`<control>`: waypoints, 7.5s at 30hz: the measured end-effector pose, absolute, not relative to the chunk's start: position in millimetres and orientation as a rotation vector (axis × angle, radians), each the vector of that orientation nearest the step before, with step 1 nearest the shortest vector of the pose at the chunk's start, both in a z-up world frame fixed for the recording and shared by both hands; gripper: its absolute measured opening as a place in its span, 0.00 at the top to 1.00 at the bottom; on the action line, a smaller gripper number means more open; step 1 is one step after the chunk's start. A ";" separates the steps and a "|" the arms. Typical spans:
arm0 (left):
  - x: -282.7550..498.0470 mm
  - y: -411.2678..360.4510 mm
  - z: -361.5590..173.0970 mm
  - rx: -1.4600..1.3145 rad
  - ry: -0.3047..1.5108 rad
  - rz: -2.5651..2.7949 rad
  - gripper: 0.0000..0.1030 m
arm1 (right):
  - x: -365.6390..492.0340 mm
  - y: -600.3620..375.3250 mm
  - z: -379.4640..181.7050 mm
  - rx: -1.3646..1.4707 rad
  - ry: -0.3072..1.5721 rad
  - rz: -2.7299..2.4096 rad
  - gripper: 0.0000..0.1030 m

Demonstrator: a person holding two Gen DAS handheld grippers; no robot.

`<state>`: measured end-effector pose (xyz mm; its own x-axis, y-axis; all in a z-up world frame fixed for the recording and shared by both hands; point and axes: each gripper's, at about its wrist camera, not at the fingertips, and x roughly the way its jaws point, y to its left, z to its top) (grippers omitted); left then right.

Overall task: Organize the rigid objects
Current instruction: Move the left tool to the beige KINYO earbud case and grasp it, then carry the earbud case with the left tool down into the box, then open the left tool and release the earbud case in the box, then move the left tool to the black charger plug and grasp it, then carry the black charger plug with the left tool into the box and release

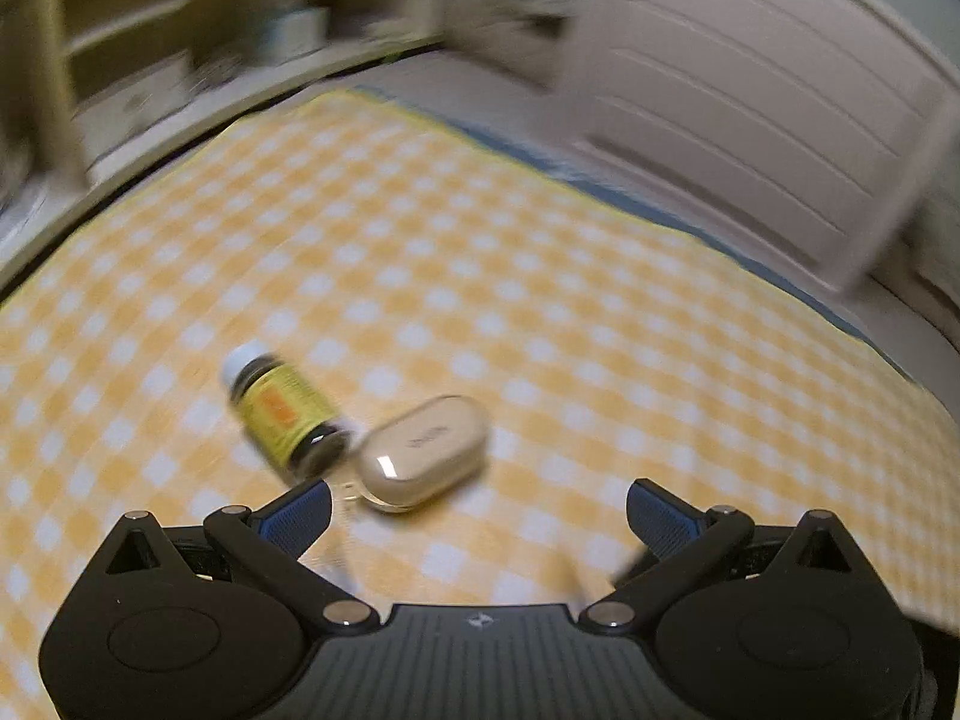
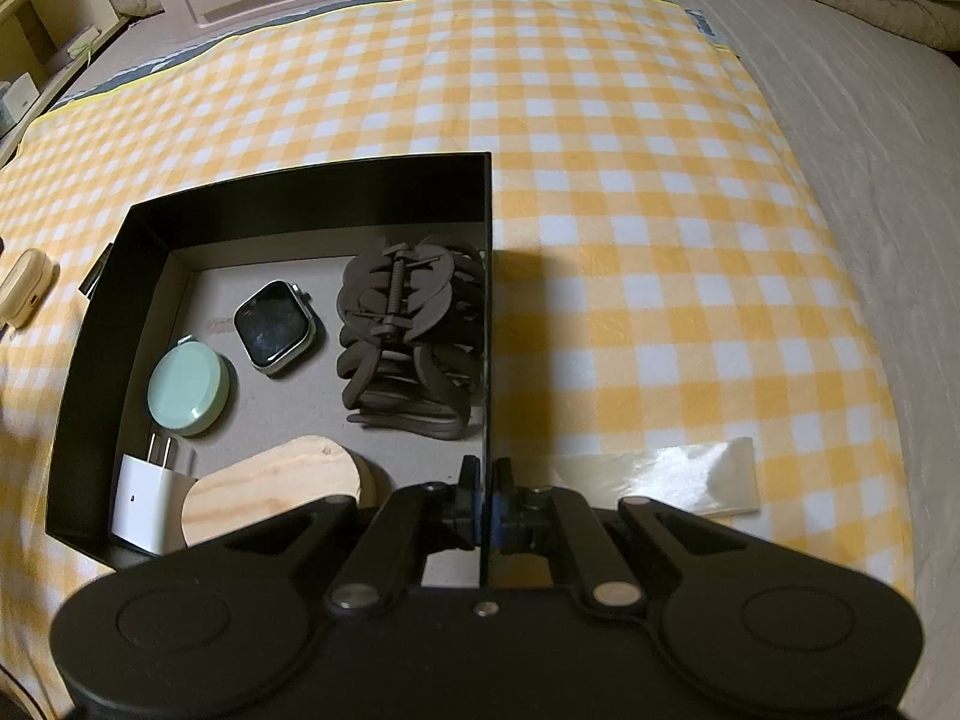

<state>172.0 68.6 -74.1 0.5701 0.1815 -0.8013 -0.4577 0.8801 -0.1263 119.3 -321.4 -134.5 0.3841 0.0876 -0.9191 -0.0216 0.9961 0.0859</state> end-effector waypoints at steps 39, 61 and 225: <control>230.5 77.0 -122.7 -0.483 0.935 0.726 0.13 | 117.6 -322.4 -136.4 0.062 1.175 0.098 0.95; 213.4 12.9 -47.3 -0.309 0.830 0.185 0.19 | 119.3 -323.1 -136.8 0.057 1.175 0.098 0.95; 227.8 -17.5 -130.9 -0.408 1.045 0.300 0.48 | 116.5 -321.0 -133.9 0.032 1.161 0.129 0.94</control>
<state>227.8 -17.5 -130.9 0.4726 0.0469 -0.8800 -0.4274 0.8855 -0.1824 116.5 -321.0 -133.9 0.3924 0.1182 -0.9122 -0.0849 0.9921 0.0920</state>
